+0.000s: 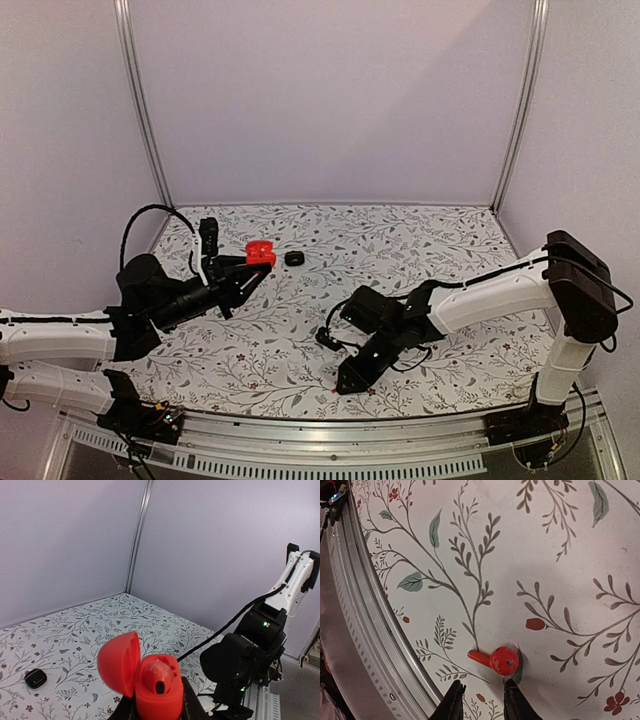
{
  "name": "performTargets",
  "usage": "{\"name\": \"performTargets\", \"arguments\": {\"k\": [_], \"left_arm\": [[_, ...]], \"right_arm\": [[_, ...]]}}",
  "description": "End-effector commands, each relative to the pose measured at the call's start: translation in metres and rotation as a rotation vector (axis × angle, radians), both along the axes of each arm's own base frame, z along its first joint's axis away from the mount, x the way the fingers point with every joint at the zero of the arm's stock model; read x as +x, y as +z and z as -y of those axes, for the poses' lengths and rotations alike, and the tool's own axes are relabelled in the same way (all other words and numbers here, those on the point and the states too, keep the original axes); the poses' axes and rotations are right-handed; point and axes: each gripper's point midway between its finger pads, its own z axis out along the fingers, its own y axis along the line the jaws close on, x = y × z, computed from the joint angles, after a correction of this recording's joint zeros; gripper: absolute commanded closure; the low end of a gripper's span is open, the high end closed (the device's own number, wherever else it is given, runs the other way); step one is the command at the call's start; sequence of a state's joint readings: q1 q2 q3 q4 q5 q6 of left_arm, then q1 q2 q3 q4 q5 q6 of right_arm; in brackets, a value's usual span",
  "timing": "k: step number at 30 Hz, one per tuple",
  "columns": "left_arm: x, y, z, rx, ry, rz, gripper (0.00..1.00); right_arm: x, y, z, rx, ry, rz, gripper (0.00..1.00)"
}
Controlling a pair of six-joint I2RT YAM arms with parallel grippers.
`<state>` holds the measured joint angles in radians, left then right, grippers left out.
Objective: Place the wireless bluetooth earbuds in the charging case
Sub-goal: Adjust the right earbud at the corner of the board.
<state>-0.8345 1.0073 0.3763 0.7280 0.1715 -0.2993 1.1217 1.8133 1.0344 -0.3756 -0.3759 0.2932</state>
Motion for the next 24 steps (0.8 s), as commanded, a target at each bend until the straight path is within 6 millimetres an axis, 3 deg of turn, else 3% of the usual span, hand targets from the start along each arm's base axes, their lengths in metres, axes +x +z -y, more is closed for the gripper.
{"name": "performTargets", "arguments": {"k": [1,3,6,11,24], "left_arm": [[0.001,0.001,-0.006,-0.004,0.015,0.020,1.00],[0.002,0.002,-0.007,-0.005,0.018,0.021,1.00],[0.001,0.002,-0.008,-0.008,0.021,0.022,1.00],[0.001,0.001,-0.011,-0.009,0.029,0.021,1.00],[0.001,0.002,-0.014,-0.015,0.037,0.025,1.00]], "right_arm": [[0.010,0.000,0.002,-0.026,-0.045,0.038,0.73],[0.014,-0.002,0.000,-0.036,-0.054,0.054,0.72],[0.018,0.000,-0.003,-0.030,-0.078,0.064,0.54],[0.009,0.007,-0.010,-0.036,-0.097,0.106,0.39],[0.023,-0.015,0.005,-0.264,-0.153,0.341,0.34]]}}
